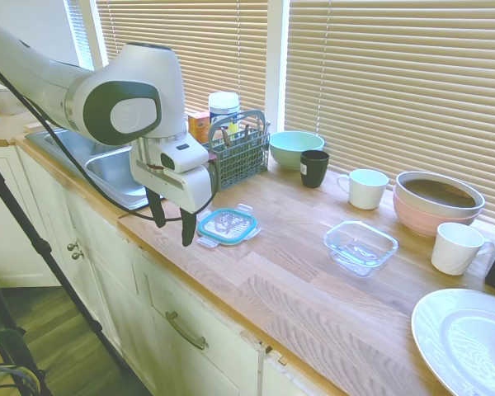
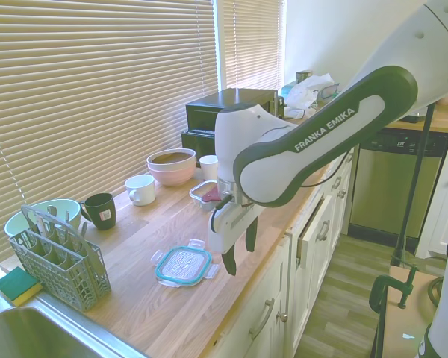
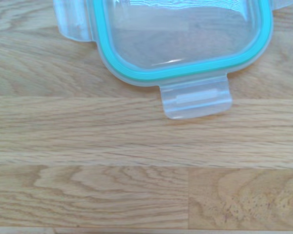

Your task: Cover the lid of the food container

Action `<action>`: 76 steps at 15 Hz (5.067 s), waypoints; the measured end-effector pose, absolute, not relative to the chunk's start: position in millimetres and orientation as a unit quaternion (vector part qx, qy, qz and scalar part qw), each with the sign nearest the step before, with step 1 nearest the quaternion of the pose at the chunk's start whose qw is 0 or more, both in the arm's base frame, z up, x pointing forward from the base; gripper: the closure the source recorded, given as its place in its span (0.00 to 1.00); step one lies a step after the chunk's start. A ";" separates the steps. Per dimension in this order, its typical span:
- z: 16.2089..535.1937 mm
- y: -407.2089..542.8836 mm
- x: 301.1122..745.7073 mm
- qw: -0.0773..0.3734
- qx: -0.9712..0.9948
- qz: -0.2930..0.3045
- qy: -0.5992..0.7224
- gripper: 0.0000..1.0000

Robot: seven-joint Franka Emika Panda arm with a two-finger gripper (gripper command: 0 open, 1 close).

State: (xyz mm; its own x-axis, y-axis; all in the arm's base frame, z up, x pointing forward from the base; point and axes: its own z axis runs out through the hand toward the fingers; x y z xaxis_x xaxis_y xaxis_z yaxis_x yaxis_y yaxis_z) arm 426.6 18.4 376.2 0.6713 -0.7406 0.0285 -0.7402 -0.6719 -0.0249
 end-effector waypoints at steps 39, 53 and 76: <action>316.3 168.5 570.2 -0.216 -0.896 -0.077 0.379 0.00; 315.2 153.5 594.7 -0.229 -0.892 -0.087 0.380 1.00; 297.7 156.8 593.3 -0.251 -0.894 -0.092 0.360 1.00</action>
State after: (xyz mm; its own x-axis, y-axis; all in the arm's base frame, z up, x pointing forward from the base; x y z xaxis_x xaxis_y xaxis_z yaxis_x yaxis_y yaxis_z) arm 593.3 156.8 297.7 0.7244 -0.5966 0.3454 -0.6892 -0.6149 0.3833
